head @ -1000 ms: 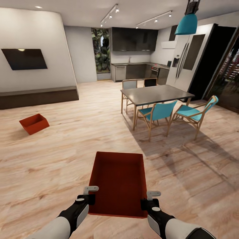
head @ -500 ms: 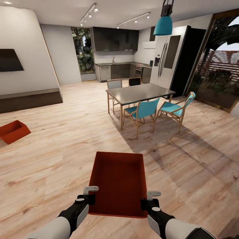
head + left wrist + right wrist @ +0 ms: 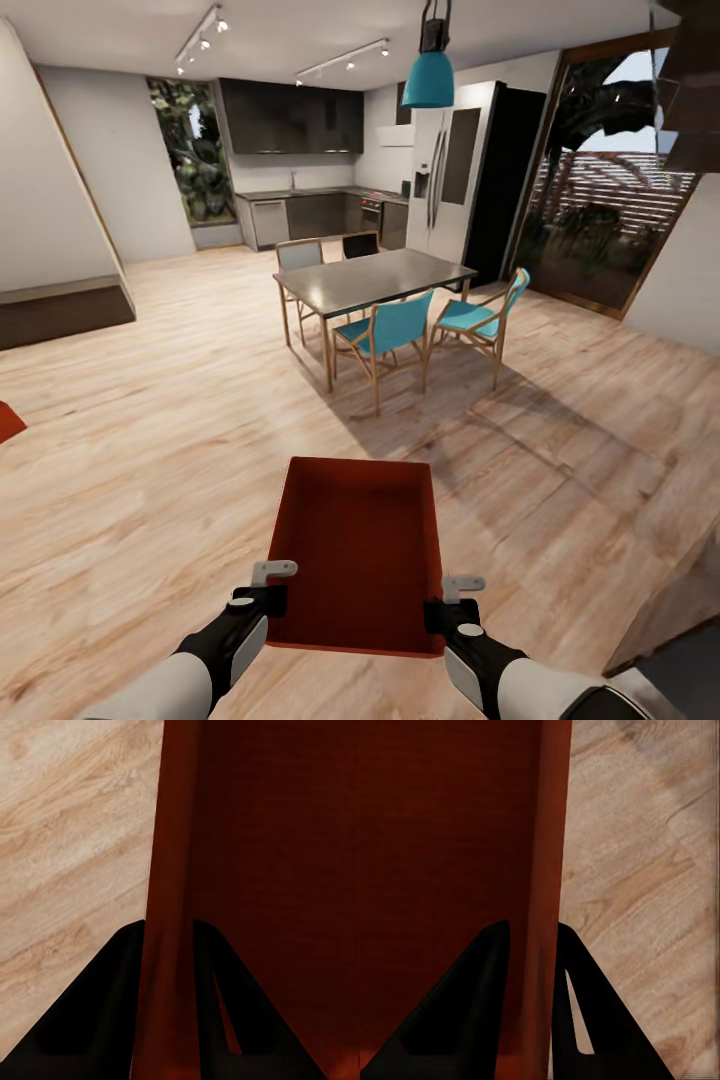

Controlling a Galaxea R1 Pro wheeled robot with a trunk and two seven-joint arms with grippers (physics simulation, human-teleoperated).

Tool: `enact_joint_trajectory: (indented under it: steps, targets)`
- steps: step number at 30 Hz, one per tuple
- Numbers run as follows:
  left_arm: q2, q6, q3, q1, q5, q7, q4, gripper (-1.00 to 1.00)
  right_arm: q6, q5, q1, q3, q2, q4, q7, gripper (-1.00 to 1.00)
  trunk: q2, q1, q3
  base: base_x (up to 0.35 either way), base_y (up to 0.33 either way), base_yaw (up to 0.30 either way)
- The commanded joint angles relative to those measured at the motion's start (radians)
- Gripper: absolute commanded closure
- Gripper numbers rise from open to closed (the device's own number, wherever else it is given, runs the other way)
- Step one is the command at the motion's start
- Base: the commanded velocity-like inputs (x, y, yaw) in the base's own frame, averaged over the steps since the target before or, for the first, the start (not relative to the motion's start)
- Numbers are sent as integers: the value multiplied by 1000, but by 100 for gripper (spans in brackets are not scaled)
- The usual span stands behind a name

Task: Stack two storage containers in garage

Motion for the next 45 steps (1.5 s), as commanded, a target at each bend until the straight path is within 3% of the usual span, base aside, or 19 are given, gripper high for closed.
enact_joint_trajectory:
  steps: [1,45]
  targets:
    - [1,8,8,-1,-12,28,-4,100,-6,-18,-1,26,-25,6,-37,100,-2,1,-2,0,0,-290]
    - [-1,8,8,-1,-12,28,-4,100,-6,-18,-1,26,-25,7,-37,100,-2,1,-2,0,0,-290]
